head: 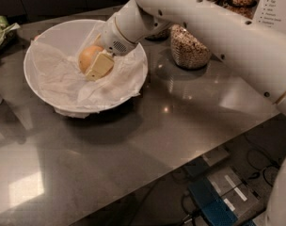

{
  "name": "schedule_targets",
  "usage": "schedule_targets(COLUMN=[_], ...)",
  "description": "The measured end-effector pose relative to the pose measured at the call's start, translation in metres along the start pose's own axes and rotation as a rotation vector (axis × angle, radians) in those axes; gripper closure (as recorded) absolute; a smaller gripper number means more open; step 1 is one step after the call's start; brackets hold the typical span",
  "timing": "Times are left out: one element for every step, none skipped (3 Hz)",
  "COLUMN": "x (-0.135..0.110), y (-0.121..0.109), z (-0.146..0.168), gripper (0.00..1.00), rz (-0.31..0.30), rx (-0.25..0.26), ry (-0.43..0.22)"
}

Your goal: Pick orange from white bowl

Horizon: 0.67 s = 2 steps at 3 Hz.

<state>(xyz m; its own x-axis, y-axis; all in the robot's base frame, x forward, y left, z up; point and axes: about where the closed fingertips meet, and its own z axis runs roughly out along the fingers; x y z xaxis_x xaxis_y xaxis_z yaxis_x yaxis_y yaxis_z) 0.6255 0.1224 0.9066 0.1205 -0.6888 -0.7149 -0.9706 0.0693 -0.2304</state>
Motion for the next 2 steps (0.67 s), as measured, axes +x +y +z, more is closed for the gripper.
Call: schedule_targets(x=[0.005, 0.005], y=[-0.022, -0.034], z=[-0.033, -0.075], gripper=[1.0, 1.0], rz=[-0.032, -0.066], rx=[-0.011, -0.026], ry=[-0.094, -0.146])
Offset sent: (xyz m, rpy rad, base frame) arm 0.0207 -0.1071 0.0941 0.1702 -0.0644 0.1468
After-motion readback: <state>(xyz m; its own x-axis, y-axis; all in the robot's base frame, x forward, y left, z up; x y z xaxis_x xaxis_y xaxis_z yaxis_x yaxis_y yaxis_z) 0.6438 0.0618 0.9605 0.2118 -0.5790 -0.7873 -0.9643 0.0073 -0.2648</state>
